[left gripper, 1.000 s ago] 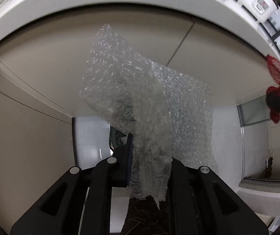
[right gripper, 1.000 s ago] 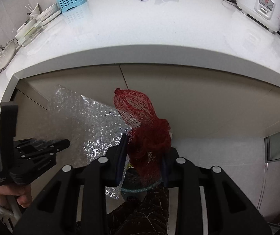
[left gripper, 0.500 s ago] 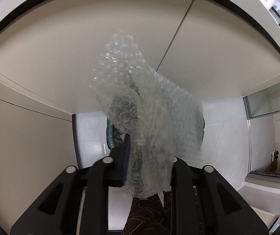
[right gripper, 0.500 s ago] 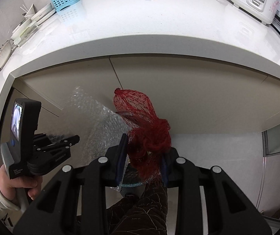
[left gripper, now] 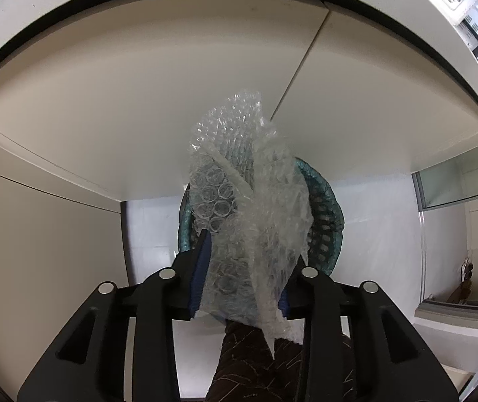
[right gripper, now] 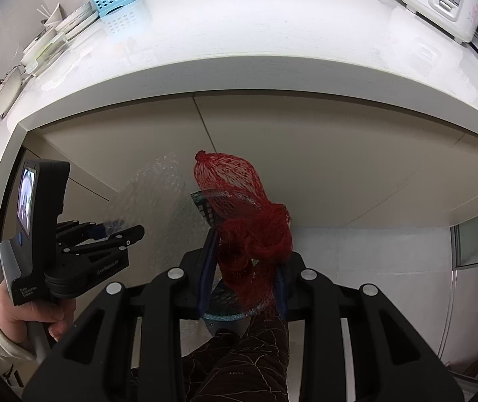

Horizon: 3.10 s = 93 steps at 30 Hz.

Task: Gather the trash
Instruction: 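Open the left tool to drop the bubble wrap while the right tool releases the red net, then raise both tools from the basket back toward the counter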

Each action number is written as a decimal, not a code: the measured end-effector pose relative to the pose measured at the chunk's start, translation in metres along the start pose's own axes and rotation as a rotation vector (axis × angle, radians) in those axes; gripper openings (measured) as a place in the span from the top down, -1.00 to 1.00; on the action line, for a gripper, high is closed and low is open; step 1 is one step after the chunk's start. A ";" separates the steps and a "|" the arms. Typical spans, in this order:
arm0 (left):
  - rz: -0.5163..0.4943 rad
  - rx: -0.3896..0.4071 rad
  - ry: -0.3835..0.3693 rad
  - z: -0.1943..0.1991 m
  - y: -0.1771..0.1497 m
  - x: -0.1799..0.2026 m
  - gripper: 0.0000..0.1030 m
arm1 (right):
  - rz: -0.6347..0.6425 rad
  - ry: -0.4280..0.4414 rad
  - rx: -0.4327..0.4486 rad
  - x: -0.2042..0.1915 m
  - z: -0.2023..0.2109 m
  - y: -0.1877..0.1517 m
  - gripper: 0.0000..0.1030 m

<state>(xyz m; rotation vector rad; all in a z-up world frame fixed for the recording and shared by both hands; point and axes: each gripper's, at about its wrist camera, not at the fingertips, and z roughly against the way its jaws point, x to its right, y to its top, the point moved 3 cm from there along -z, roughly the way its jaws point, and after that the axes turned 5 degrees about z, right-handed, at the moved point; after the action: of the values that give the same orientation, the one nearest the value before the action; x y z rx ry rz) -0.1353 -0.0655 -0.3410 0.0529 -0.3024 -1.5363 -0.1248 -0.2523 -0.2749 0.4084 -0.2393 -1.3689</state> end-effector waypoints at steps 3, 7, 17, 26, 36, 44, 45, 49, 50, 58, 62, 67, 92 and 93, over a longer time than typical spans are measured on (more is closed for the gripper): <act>0.010 0.010 -0.006 0.002 -0.002 0.005 0.22 | 0.009 0.000 -0.003 -0.003 -0.001 0.001 0.46; 0.018 0.018 -0.011 0.005 -0.001 0.008 0.09 | 0.011 -0.003 -0.007 -0.004 -0.001 0.003 0.46; 0.048 0.084 -0.011 0.023 0.009 0.004 -0.38 | 0.015 0.017 -0.022 -0.011 -0.010 0.001 0.45; 0.070 0.151 0.018 0.049 0.023 -0.018 -0.89 | 0.029 0.061 -0.057 -0.036 -0.035 -0.003 0.45; 0.102 0.155 0.028 0.060 0.023 -0.040 -0.89 | 0.053 0.078 -0.083 -0.048 -0.050 -0.006 0.39; 0.096 0.125 0.029 0.053 0.021 -0.043 -0.89 | 0.056 0.088 -0.099 -0.047 -0.054 -0.008 0.29; 0.093 0.122 0.028 0.052 0.021 -0.044 -0.89 | 0.055 0.090 -0.099 -0.045 -0.054 -0.007 0.29; 0.088 0.115 0.026 0.051 0.022 -0.044 -0.89 | 0.050 0.091 -0.103 -0.044 -0.056 -0.006 0.27; 0.087 0.115 0.027 0.050 0.022 -0.044 -0.89 | 0.049 0.090 -0.103 -0.043 -0.055 -0.007 0.25; 0.096 0.106 0.030 0.047 0.019 -0.048 -0.89 | 0.054 0.094 -0.115 -0.047 -0.065 -0.005 0.03; 0.103 0.099 0.035 0.046 0.018 -0.052 -0.89 | 0.049 0.097 -0.114 -0.048 -0.070 -0.004 -0.11; 0.110 0.094 0.037 0.044 0.019 -0.052 -0.89 | 0.037 0.086 -0.097 -0.049 -0.070 0.002 -0.35; 0.065 0.264 -0.047 0.123 0.148 0.010 -0.89 | -0.016 -0.112 0.199 0.044 0.036 0.158 -0.80; 0.066 0.270 -0.047 0.124 0.156 0.013 -0.89 | -0.015 -0.112 0.203 0.048 0.038 0.166 -0.80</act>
<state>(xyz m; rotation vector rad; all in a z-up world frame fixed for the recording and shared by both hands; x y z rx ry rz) -0.0113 -0.0529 -0.1850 0.2171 -0.5425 -1.4248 0.0183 -0.2807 -0.1746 0.5036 -0.4713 -1.3883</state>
